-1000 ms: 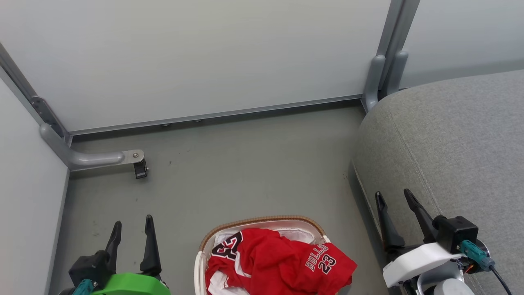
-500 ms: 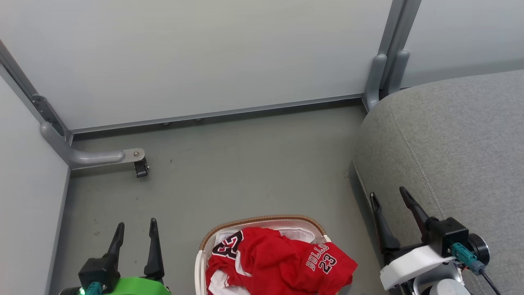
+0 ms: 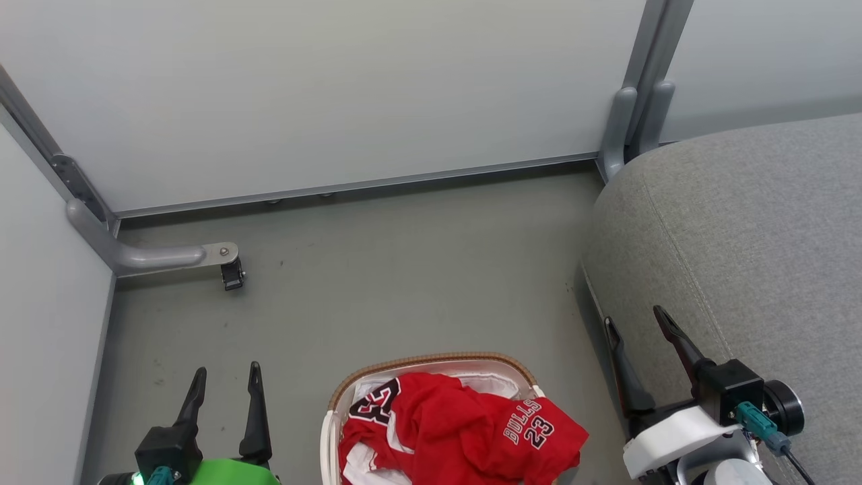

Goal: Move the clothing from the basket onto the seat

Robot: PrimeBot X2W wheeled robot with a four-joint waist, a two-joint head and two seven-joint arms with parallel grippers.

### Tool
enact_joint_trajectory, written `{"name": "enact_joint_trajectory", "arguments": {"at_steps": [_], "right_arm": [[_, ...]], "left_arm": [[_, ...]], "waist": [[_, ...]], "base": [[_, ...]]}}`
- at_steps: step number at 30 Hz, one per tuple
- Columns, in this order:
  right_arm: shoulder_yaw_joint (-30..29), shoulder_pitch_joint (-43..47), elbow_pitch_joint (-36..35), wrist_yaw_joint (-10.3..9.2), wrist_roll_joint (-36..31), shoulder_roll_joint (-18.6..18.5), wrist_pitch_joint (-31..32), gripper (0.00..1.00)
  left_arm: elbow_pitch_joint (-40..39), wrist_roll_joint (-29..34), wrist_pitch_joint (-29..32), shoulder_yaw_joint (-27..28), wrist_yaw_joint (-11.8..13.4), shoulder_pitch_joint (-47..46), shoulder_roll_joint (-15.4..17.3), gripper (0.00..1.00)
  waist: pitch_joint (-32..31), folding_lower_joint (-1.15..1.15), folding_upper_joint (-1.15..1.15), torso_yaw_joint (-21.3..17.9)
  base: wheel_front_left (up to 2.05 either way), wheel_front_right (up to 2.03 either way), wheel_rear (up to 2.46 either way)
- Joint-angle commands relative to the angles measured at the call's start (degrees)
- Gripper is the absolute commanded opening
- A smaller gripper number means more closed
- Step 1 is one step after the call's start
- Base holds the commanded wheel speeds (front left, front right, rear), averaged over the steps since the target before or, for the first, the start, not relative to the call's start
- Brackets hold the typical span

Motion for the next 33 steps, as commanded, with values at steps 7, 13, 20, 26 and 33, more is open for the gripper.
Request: {"name": "enact_joint_trajectory", "arguments": {"at_steps": [7, 13, 20, 26, 33], "right_arm": [[-0.29, 0.10, -0.31, 0.00, -0.30, -0.32, -0.28, 1.00], [-0.83, -0.70, -0.97, 0.00, -1.16, -0.32, -0.28, 1.00], [-2.05, -3.48, -2.83, 0.00, -1.96, -0.32, -0.27, 1.00], [-4.49, -7.60, -4.81, 0.00, -2.45, -0.31, -0.27, 1.00], [-5.83, -12.89, -7.20, 0.00, -1.96, -0.28, -0.27, 1.00]], "left_arm": [[0.16, 0.11, -0.23, -0.10, -0.27, -0.02, 0.38, 1.00], [-0.46, -0.27, -0.23, -0.73, -0.25, -1.01, 0.37, 1.00], [-0.32, 0.79, -0.23, -2.63, -0.28, -4.72, 0.38, 1.00], [2.68, 4.45, -0.16, -5.77, -1.15, -11.02, 0.34, 1.00], [10.86, 8.32, -0.16, -11.49, -2.48, -20.55, 0.61, 1.00]], "waist": [[0.24, 0.00, 0.00, 0.07], [1.81, 0.00, 0.00, 0.07], [7.33, 0.00, 0.00, -0.08], [14.92, 0.00, 0.00, -1.13], [24.36, 0.00, 0.00, -4.06]], "base": [[0.00, 0.00, 0.00], [0.00, 0.00, 0.00], [0.00, 0.00, 0.00], [0.00, 0.00, 0.00], [0.00, 0.00, 0.00]]}}
